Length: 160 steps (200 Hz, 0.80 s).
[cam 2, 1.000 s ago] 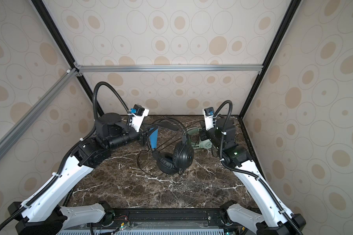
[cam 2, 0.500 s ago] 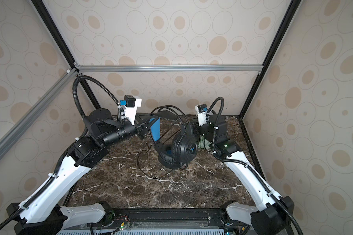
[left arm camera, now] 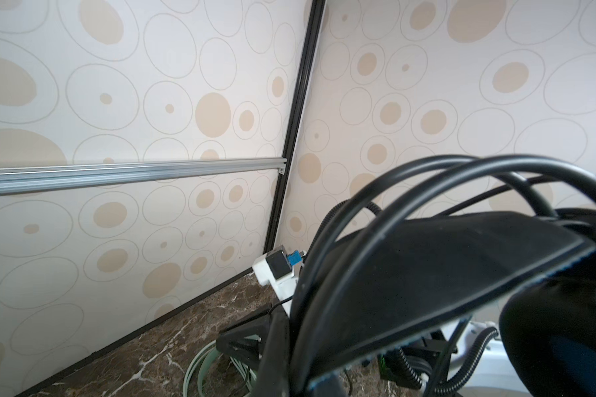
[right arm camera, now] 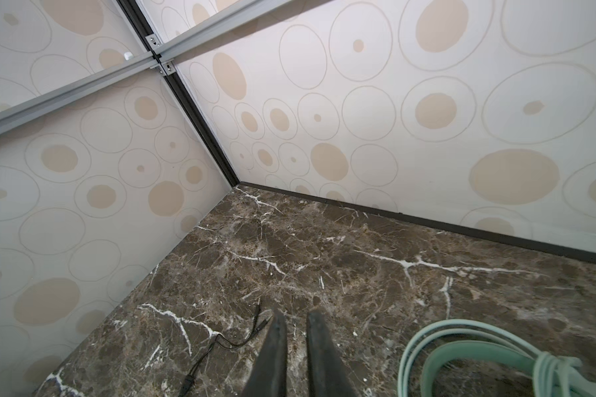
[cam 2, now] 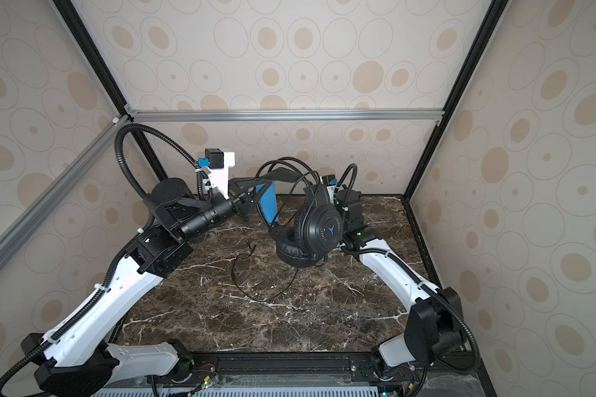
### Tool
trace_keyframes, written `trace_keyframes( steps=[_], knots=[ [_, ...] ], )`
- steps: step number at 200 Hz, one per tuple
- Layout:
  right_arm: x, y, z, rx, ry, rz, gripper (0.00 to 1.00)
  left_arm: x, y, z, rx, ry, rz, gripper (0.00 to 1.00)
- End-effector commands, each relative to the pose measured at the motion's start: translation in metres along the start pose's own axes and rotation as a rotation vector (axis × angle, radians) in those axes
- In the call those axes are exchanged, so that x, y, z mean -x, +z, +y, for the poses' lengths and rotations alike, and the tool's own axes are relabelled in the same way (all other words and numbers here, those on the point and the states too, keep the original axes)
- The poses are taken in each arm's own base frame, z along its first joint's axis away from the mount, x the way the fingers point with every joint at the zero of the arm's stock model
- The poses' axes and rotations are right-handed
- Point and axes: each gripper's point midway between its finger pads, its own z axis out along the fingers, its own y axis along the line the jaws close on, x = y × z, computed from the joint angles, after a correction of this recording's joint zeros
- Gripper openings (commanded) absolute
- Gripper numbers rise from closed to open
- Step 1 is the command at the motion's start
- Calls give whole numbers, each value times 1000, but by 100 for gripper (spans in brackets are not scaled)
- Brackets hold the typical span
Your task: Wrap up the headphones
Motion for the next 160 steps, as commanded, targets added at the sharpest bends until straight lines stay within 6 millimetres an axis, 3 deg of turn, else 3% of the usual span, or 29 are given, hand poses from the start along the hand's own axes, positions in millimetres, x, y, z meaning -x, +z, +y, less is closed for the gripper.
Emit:
trace_keyframes(
  steps=[1,64,90,160],
  knots=[
    [16,11,16,77,55,-57,14,71,-21,-18,-49,-46,-245,0],
    [-16,40,38,159,111,9,11,86,-25,-10,-12,-98,-335,0],
    [-30,44,41,179,160,22,10,88,-28,-8,-15,-136,-372,0],
    [-40,46,48,213,181,47,5,98,-37,-3,-1,-184,-455,0]
  ],
)
